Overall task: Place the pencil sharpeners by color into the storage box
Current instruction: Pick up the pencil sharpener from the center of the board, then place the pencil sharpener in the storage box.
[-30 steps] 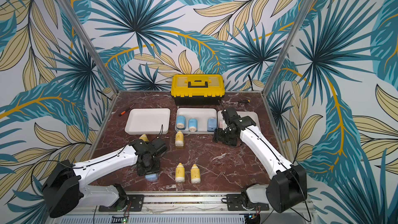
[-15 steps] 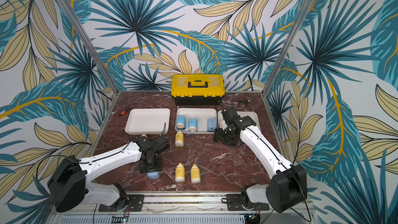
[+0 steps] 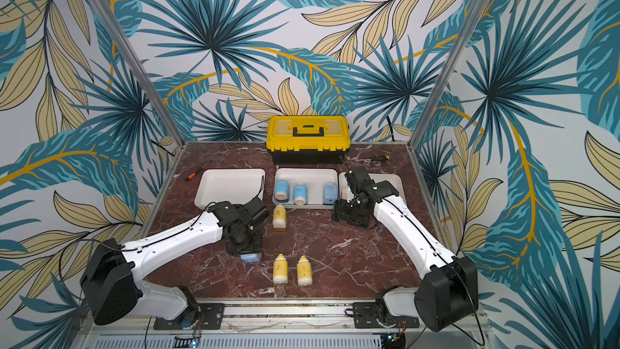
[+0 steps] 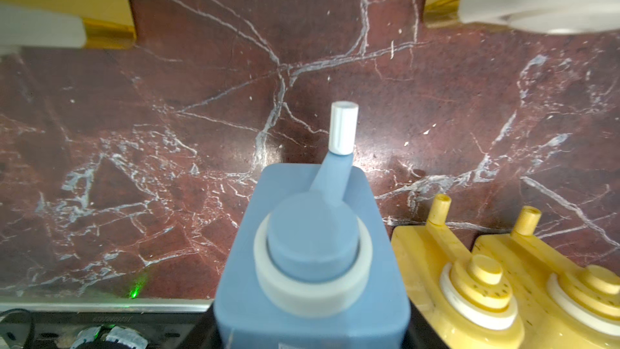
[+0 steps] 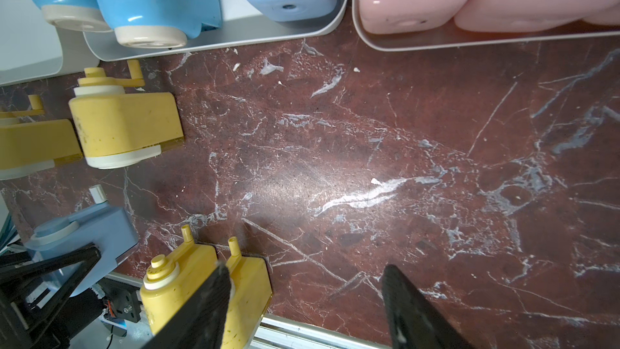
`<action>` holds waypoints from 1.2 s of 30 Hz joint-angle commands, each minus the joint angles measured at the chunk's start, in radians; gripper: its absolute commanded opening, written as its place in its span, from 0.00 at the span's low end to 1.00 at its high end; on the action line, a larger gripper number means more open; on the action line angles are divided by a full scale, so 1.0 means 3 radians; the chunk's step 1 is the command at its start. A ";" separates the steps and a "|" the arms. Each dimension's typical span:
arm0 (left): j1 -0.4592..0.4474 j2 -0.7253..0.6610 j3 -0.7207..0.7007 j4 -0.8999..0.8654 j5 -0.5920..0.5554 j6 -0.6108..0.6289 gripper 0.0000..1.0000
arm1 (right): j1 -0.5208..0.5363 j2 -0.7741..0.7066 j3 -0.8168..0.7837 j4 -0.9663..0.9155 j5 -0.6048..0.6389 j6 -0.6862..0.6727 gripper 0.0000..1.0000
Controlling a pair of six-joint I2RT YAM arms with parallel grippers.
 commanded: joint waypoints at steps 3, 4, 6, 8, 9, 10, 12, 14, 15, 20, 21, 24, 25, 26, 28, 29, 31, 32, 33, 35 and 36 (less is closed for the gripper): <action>0.0022 -0.0108 0.0360 -0.0256 -0.0166 0.0123 0.35 | 0.0010 0.0037 0.0002 0.0042 0.0023 -0.0011 0.73; 0.0022 -0.0128 0.0438 -0.0292 -0.0171 0.0138 0.35 | 0.0010 0.0038 0.0007 0.0042 0.0023 -0.0011 0.73; 0.0025 -0.0186 0.0580 -0.0342 -0.0320 0.0172 0.35 | 0.0010 0.0035 0.0017 0.0042 0.0023 -0.0016 0.73; 0.0058 -0.0230 0.0739 -0.0408 -0.0339 0.0217 0.35 | 0.0009 0.0034 0.0026 0.0043 0.0023 -0.0011 0.73; 0.0073 -0.0243 0.0830 -0.0449 -0.0358 0.0242 0.35 | 0.0010 0.0038 0.0036 0.0042 0.0023 -0.0011 0.73; 0.0086 -0.0254 0.0908 -0.0472 -0.0372 0.0265 0.35 | 0.0010 0.0038 0.0041 0.0039 0.0023 -0.0011 0.73; 0.0121 -0.0249 0.1074 -0.0479 -0.0370 0.0330 0.35 | 0.0010 0.0050 0.0056 0.0047 0.0023 -0.0015 0.73; 0.0152 -0.0180 0.1252 -0.0479 -0.0381 0.0405 0.35 | 0.0010 0.0066 0.0072 0.0040 0.0023 -0.0016 0.73; 0.0158 -0.0118 0.1367 -0.0471 -0.0394 0.0451 0.35 | 0.0010 0.0071 0.0081 0.0042 0.0028 -0.0020 0.73; 0.0158 0.0445 0.2047 -0.0466 -0.0339 0.0707 0.35 | 0.0010 0.0087 0.0120 0.0026 0.0053 -0.0043 0.73; 0.0160 0.0610 0.2230 -0.0465 -0.0314 0.0768 0.34 | 0.0005 0.0093 0.0129 0.0019 0.0063 -0.0039 0.73; 0.0162 0.1108 0.2776 -0.0465 -0.0236 0.0914 0.34 | 0.0000 0.0094 0.0140 0.0017 0.0079 -0.0052 0.73; 0.0163 0.1263 0.2937 -0.0466 -0.0218 0.0956 0.34 | 0.0000 0.0091 0.0140 0.0005 0.0094 -0.0053 0.73; 0.0161 0.1453 0.3119 -0.0465 -0.0141 0.1002 0.33 | -0.0005 0.0089 0.0135 -0.0003 0.0107 -0.0056 0.73; 0.0169 0.1802 0.3468 -0.0465 -0.0028 0.1067 0.33 | -0.0015 0.0077 0.0121 -0.0011 0.0135 -0.0068 0.73; 0.0169 0.1984 0.3648 -0.0465 0.0035 0.1089 0.32 | -0.0015 0.0068 0.0106 -0.0011 0.0154 -0.0071 0.73; 0.0170 0.2307 0.3995 -0.0465 0.0162 0.1101 0.32 | -0.0021 0.0053 0.0065 -0.0005 0.0176 -0.0071 0.73; 0.0167 0.2468 0.4188 -0.0462 0.0235 0.1101 0.31 | -0.0026 0.0043 0.0035 0.0005 0.0177 -0.0067 0.73; 0.0167 0.2608 0.4374 -0.0462 0.0294 0.1098 0.31 | -0.0029 0.0034 0.0006 0.0018 0.0177 -0.0062 0.73; 0.0164 0.2838 0.4656 -0.0466 0.0360 0.1088 0.31 | -0.0036 0.0016 -0.0055 0.0041 0.0172 -0.0050 0.73; 0.0165 0.2935 0.4773 -0.0466 0.0382 0.1086 0.31 | -0.0036 0.0002 -0.0083 0.0046 0.0168 -0.0048 0.73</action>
